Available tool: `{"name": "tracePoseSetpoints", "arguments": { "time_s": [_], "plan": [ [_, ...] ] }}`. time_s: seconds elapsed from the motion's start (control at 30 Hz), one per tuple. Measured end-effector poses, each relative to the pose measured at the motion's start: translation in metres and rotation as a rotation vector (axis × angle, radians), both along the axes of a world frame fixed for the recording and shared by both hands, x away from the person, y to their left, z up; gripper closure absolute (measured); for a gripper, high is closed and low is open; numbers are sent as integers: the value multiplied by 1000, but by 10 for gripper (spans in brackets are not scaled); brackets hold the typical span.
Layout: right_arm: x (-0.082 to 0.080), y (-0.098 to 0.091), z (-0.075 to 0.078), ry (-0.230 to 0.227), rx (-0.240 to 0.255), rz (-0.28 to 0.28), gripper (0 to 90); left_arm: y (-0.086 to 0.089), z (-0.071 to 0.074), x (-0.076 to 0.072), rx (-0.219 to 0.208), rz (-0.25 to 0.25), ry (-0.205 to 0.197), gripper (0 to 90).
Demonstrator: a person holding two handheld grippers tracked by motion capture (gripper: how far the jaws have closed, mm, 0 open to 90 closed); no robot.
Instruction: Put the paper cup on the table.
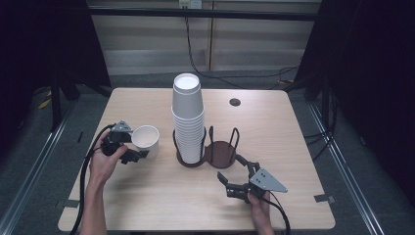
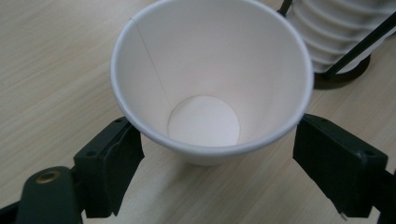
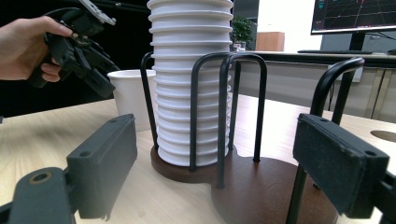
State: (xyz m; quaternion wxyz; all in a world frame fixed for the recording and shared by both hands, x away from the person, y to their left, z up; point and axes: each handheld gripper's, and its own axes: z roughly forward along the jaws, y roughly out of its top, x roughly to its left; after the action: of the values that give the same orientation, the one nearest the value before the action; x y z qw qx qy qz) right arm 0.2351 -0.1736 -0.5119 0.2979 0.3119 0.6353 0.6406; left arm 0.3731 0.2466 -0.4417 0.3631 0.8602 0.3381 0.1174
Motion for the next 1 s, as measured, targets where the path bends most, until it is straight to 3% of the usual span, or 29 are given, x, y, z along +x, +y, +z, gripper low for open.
{"name": "tracePoseSetpoints", "arguments": {
  "time_s": [0.17,0.3,0.43,0.53,0.63,0.87,1.0],
  "plan": [
    [0,0,0,4,2,0,132,2,0,-11,-64,24,-44,157],
    [0,0,0,2,1,0,132,2,0,-19,-86,31,-66,157],
    [0,0,0,5,2,-1,132,4,0,-29,-162,56,-102,158],
    [0,0,0,3,1,0,132,5,2,-36,-169,74,-125,158],
    [0,0,0,2,1,0,132,5,3,-44,-185,80,-154,159],
    [0,0,0,5,2,-1,132,-1,0,-64,-283,64,-207,161],
    [0,0,0,5,2,-1,132,-9,-5,-71,-307,65,-229,161]
  ]
}}
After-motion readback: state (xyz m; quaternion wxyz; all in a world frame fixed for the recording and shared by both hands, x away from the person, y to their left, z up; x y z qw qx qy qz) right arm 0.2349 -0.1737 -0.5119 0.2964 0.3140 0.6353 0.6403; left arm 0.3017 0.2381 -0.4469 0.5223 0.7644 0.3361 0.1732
